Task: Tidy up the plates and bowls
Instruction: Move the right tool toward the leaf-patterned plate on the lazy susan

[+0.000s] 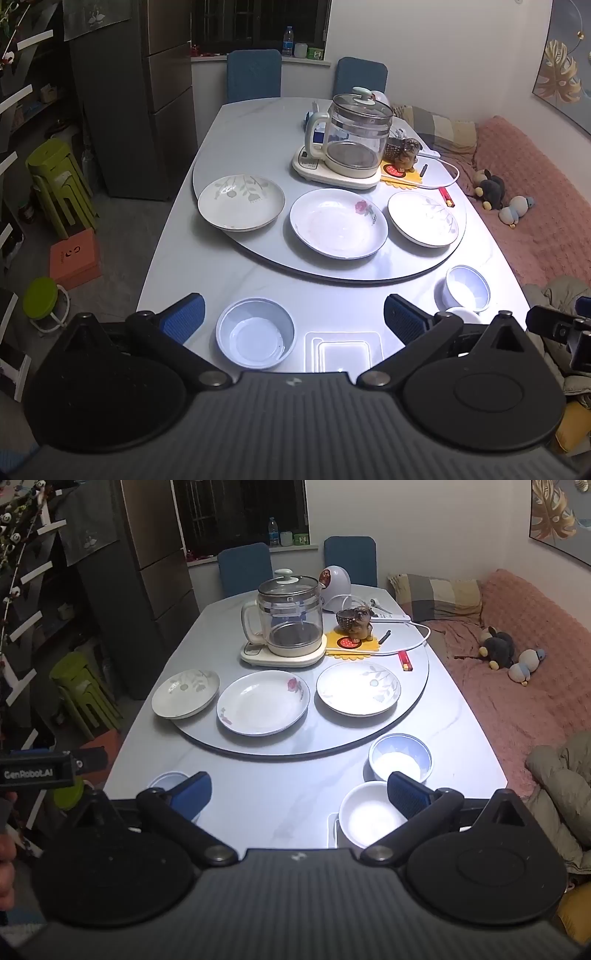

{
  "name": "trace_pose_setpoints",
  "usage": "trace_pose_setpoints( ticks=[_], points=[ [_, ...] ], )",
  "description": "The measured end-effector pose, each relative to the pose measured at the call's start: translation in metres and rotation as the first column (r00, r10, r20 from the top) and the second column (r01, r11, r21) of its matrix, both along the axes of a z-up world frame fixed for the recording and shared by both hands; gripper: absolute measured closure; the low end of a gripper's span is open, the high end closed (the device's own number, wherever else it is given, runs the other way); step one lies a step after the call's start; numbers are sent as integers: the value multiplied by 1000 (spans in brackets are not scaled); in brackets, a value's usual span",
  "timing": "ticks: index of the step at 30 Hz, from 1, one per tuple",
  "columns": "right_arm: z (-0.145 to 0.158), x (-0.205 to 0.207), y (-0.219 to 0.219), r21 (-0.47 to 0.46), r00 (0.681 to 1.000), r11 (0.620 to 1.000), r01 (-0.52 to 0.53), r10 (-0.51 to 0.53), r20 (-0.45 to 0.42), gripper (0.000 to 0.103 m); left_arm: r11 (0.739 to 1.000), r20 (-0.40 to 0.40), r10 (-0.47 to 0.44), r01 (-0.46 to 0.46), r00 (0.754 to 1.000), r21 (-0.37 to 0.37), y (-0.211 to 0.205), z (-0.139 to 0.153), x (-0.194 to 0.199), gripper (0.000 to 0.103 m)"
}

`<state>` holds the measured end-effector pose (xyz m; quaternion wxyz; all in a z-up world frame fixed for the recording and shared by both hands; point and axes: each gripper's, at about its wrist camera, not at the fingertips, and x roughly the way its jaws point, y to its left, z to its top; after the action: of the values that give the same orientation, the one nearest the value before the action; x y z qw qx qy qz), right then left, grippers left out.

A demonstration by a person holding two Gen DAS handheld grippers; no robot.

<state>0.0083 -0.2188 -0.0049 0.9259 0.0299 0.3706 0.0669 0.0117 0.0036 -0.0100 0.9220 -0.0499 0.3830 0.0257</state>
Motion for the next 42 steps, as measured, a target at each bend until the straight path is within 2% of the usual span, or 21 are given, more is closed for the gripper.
trace_pose_setpoints(
  ticks=[21,32,39,42],
  points=[
    [-7,9,-5,19,999,1000,9,-9,-32,0,1000,-18,-22,22,1000,11,-11,-3,11,0],
    [-10,20,-11,28,999,1000,12,-11,-44,0,1000,-36,0,0,999,3,-10,-2,24,0],
    [-13,28,-21,106,999,994,-9,12,-30,0,1000,-39,1,-1,999,7,-16,-2,29,0],
    [-13,31,-26,110,999,994,-14,17,-28,0,1000,-40,5,-4,999,7,-20,-2,33,0]
  ],
)
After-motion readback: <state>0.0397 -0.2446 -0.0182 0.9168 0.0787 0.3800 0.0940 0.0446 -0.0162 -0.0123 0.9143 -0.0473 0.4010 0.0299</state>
